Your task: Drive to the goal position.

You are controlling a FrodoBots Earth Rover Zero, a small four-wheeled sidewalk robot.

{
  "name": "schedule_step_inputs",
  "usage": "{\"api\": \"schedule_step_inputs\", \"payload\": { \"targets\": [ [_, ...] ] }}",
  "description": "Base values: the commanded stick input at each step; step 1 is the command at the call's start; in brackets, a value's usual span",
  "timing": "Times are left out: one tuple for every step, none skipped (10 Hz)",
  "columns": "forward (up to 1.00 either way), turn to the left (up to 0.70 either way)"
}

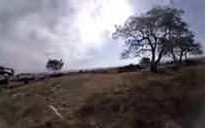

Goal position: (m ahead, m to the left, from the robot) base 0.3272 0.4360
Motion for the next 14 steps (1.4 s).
{"api": "schedule_step_inputs", "payload": {
  "targets": [
    [0.7, 0.0],
    [0.7, 0.0],
    [0.7, 0.0],
    [0.7, 0.0],
    [0.7, 0.0],
    [0.7, 0.0],
    [0.7, 0.0],
    [0.7, 0.0],
    [0.7, 0.0],
    [0.7, 0.0],
    [0.7, 0.0],
    [0.7, 0.0],
    [0.7, 0.0],
    [0.7, 0.0]
  ]
}}
